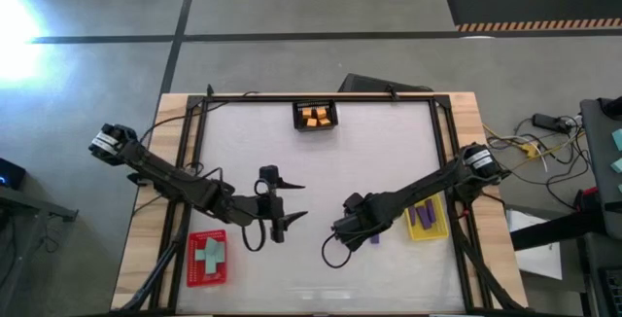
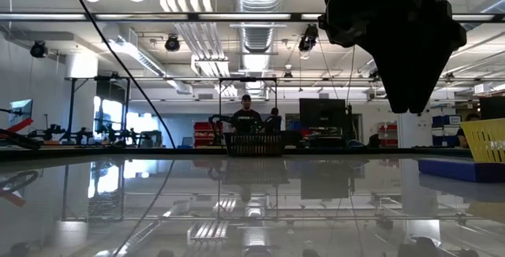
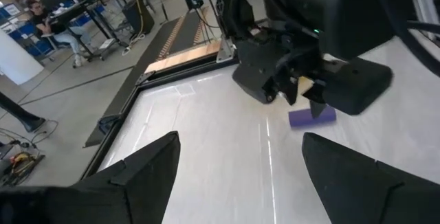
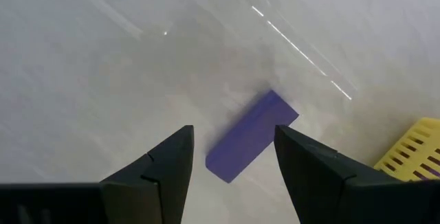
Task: Sort & place blocks by color
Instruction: Put the purple block into the yellow bin
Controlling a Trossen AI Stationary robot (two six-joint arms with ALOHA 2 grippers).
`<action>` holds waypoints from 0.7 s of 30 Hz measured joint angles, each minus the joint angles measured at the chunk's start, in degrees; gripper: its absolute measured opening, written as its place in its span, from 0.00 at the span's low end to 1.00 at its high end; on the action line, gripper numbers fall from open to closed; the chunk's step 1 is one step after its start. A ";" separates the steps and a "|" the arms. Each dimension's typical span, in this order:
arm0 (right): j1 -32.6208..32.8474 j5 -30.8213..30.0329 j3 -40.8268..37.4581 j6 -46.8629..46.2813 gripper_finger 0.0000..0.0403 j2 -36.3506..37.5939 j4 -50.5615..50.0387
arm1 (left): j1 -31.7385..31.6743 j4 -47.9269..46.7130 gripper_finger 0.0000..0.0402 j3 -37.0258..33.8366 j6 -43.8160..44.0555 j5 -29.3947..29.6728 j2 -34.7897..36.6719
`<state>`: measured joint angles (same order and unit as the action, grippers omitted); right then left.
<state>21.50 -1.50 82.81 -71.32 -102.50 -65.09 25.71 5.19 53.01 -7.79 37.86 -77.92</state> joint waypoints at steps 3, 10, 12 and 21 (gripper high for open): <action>0.18 -0.01 -0.20 -1.00 0.48 0.03 0.09 | 0.70 -1.24 0.72 -0.24 0.13 0.23 1.10; 1.77 0.00 -3.56 -4.79 0.50 0.07 1.60 | 1.89 -1.52 0.72 -3.25 1.49 3.20 4.98; 2.47 0.02 -4.92 -6.32 0.53 0.07 2.27 | 1.89 -1.34 0.72 -4.07 1.96 3.25 6.20; 3.51 0.02 -9.21 -9.71 0.63 0.07 7.07 | 2.04 -1.18 0.72 -4.80 3.04 3.27 8.75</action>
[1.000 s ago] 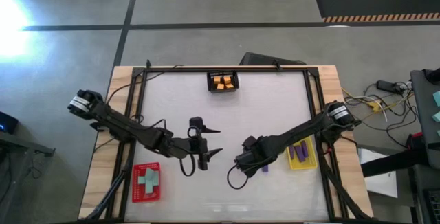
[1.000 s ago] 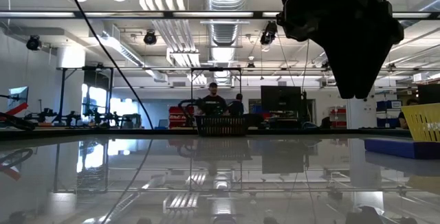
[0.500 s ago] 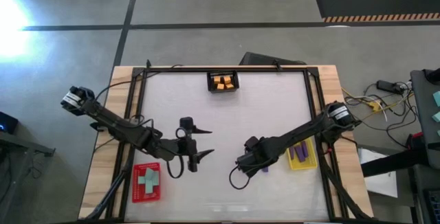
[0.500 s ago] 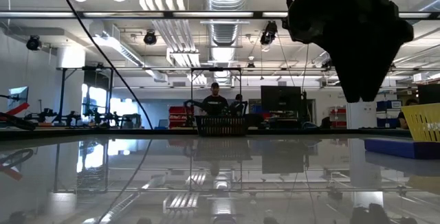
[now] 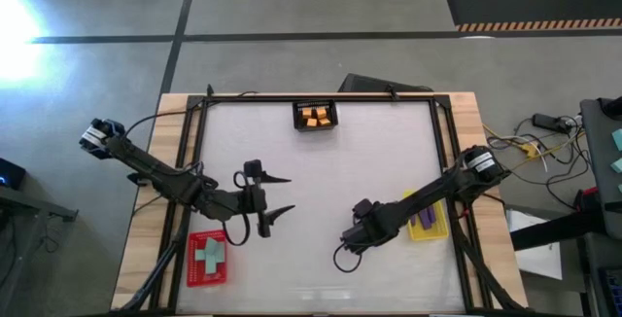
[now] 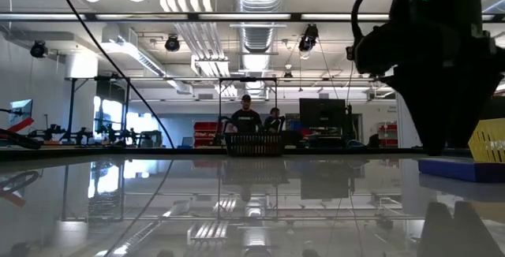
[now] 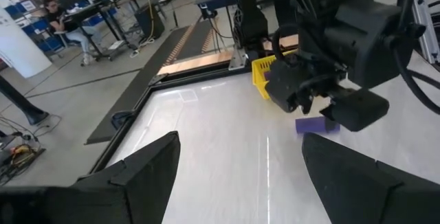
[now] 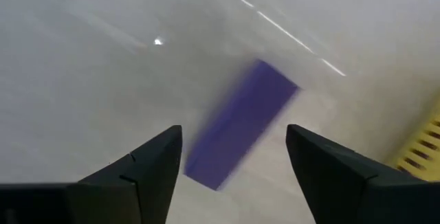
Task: Sort & place blocks by color
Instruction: Put the purple block into the yellow bin
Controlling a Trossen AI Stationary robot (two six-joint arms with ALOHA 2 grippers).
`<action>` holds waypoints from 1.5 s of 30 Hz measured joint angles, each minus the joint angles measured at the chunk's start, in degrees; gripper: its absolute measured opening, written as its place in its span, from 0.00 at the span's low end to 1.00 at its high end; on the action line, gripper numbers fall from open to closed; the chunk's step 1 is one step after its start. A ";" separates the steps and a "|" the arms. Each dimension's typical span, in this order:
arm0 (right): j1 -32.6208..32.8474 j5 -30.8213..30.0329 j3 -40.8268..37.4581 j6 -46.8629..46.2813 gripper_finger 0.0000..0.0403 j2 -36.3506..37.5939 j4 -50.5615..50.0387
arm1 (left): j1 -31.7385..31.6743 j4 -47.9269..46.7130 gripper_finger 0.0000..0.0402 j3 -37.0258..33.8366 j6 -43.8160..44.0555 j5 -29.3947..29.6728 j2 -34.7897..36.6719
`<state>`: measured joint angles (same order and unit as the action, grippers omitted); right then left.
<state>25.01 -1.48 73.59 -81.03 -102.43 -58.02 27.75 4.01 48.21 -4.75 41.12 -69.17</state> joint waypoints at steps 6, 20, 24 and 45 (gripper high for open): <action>0.01 0.10 -3.07 -1.04 0.62 0.07 3.45 | 0.06 -0.02 0.72 -0.11 0.02 -0.01 0.00; 0.14 0.05 -6.11 -1.49 0.47 0.15 8.34 | 0.06 0.02 0.72 -0.63 0.00 0.00 0.00; 0.14 0.07 -5.91 -1.49 0.35 0.15 8.57 | 0.06 0.04 0.72 -0.63 0.00 -0.01 0.00; 0.12 -0.04 -0.43 -0.88 0.13 6.82 -5.90 | 0.02 0.23 0.72 -0.96 0.02 -0.02 0.00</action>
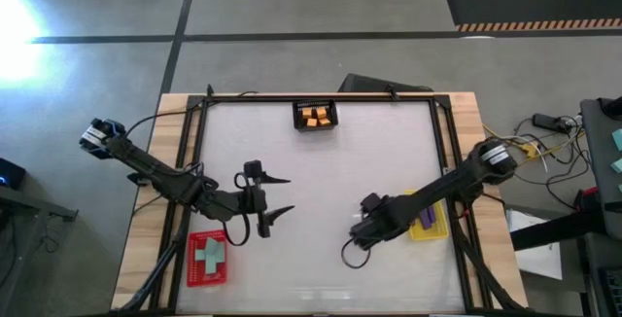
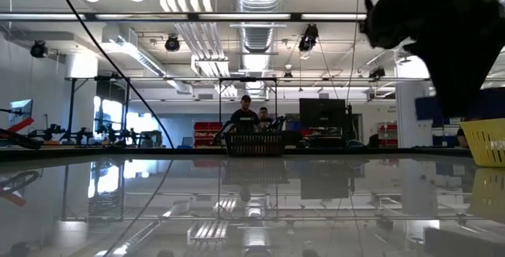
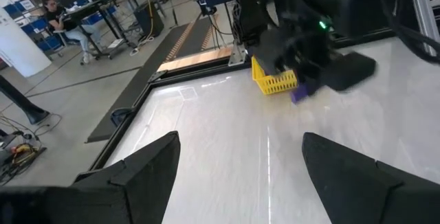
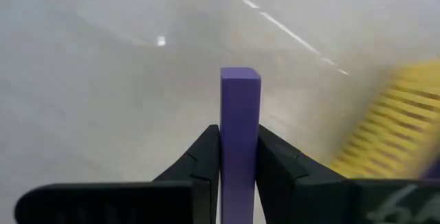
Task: Sort & place blocks by color
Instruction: Put the purple block into the yellow bin
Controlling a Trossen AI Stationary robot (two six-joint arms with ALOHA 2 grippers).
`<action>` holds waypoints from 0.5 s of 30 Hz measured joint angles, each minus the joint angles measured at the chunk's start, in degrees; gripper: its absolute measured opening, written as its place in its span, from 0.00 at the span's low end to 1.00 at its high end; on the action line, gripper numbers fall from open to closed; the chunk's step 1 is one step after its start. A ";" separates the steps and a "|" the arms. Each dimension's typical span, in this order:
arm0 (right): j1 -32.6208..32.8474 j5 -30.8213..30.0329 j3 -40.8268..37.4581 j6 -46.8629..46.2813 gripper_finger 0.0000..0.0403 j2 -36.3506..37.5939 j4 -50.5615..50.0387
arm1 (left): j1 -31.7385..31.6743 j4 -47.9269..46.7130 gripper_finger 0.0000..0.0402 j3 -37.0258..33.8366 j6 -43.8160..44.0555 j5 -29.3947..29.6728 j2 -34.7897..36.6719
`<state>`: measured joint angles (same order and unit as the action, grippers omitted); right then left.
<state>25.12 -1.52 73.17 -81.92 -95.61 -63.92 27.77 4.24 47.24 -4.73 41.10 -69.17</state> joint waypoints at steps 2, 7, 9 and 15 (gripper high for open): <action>0.02 0.00 -0.04 -1.28 0.12 2.25 -4.42 | 0.04 0.05 0.72 -0.02 -0.02 0.01 0.00; 0.28 -0.01 -0.75 -4.96 0.12 8.52 -12.17 | 0.04 0.18 0.72 -0.50 -0.01 0.00 0.00; 0.39 -0.20 -2.10 -6.52 0.12 11.40 -12.29 | 0.04 0.40 0.72 -0.77 0.00 0.00 0.00; 0.99 -0.28 -10.35 -12.01 0.12 19.08 -12.13 | 0.02 0.79 0.72 -0.79 -0.02 0.00 0.00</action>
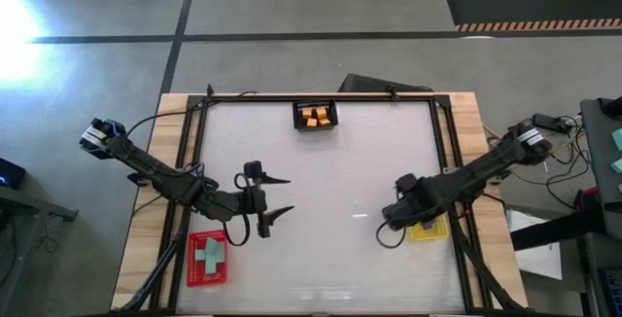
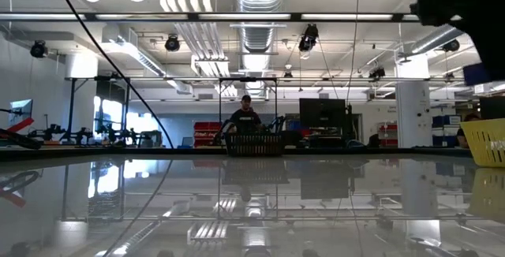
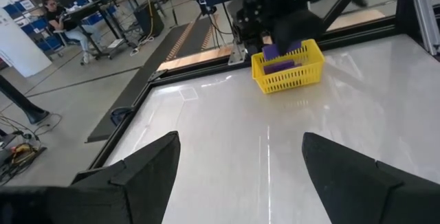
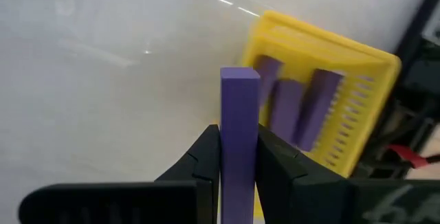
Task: Sort & place blocks by color
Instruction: Put the purple block into the yellow bin
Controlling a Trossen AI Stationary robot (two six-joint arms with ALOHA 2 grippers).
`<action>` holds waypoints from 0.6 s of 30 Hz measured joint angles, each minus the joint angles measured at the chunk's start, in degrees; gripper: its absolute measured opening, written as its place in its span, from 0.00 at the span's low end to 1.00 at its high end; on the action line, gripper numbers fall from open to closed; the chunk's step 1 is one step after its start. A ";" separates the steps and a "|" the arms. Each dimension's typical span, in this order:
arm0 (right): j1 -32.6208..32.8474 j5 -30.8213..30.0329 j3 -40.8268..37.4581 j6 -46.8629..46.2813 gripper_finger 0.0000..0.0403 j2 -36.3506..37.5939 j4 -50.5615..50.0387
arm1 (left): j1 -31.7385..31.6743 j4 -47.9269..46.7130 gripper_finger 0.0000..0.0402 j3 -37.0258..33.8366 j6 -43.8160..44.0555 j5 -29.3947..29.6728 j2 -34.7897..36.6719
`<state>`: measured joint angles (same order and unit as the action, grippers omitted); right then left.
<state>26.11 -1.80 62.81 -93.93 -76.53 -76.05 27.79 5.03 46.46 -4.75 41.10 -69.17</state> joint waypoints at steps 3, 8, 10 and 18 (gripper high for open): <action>0.74 2.13 -4.86 -3.11 0.12 3.57 0.54 | -0.02 0.07 0.72 0.00 0.00 0.00 0.00; 1.81 3.34 -11.16 -6.40 0.13 8.15 4.78 | -0.02 0.07 0.72 0.00 -0.05 0.00 0.00; 1.79 3.32 -12.74 -6.67 0.14 9.04 6.54 | -0.02 0.38 0.72 0.00 -0.09 0.00 0.00; 1.77 3.30 -14.52 -5.52 0.25 9.31 7.71 | -0.02 0.53 0.72 0.00 -0.09 0.00 0.00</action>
<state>27.88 1.50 48.29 -99.45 -67.22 -68.34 27.77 5.56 46.46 -4.84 41.10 -69.17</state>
